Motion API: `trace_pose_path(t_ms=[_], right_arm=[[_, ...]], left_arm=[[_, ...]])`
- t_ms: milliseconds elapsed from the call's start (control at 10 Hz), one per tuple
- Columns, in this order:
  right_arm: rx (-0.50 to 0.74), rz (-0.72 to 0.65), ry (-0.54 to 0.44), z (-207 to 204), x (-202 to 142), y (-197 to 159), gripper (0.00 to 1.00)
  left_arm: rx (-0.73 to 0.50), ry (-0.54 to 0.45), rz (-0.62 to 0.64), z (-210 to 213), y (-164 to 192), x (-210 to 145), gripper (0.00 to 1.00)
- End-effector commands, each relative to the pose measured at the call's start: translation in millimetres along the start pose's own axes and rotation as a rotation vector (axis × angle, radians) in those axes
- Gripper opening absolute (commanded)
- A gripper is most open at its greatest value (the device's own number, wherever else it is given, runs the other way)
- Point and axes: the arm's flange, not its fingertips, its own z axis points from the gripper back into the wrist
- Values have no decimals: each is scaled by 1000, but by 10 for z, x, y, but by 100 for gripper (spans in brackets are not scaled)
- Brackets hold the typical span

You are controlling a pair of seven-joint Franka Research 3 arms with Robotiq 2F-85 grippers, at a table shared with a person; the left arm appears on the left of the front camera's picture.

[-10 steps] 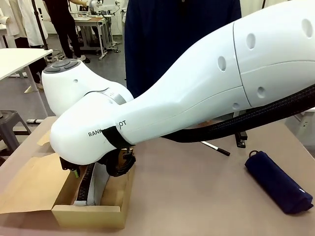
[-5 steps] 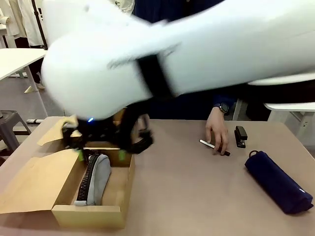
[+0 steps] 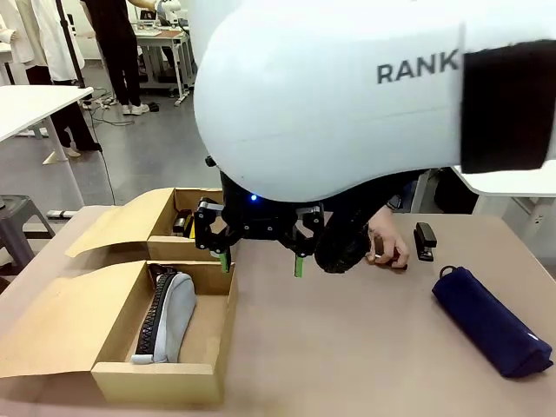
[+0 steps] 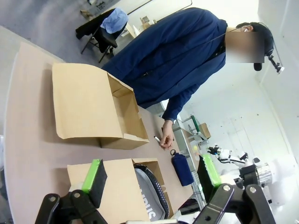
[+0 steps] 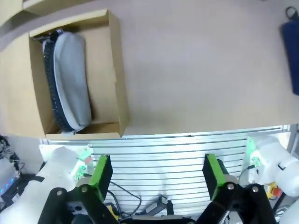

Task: Place items inside the box.
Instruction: Pick up a Pencil pouch or Stapler and place it inside the Mailer Box closest to the robot.

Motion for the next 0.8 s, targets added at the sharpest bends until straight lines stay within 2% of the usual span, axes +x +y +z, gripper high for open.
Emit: trace_pose_path(t_ms=[0, 100, 200, 300, 400, 600, 700], right_arm=[[43, -62, -14, 103, 157, -197, 100], [92, -92, -33, 360, 271, -460, 100], [164, -184, -63, 679, 399, -882, 100], [276, -278, -28, 947, 535, -1470, 100], [320, -396, 9, 1008, 668, -2034, 100], [541, -448, 177, 901, 730, -3050, 100], [684, -383, 292, 777, 683, -3603, 100]], left_arm=[[-21, -18, -20, -18, -10, 14, 100], [-21, -18, -20, -18, -10, 14, 100], [-21, -18, -20, -18, -10, 14, 100], [-21, -18, -20, -18, -10, 14, 100], [-21, -18, -20, -18, -10, 14, 100], [-21, -18, -20, -18, -10, 14, 100], [-21, -18, -20, -18, -10, 14, 100]])
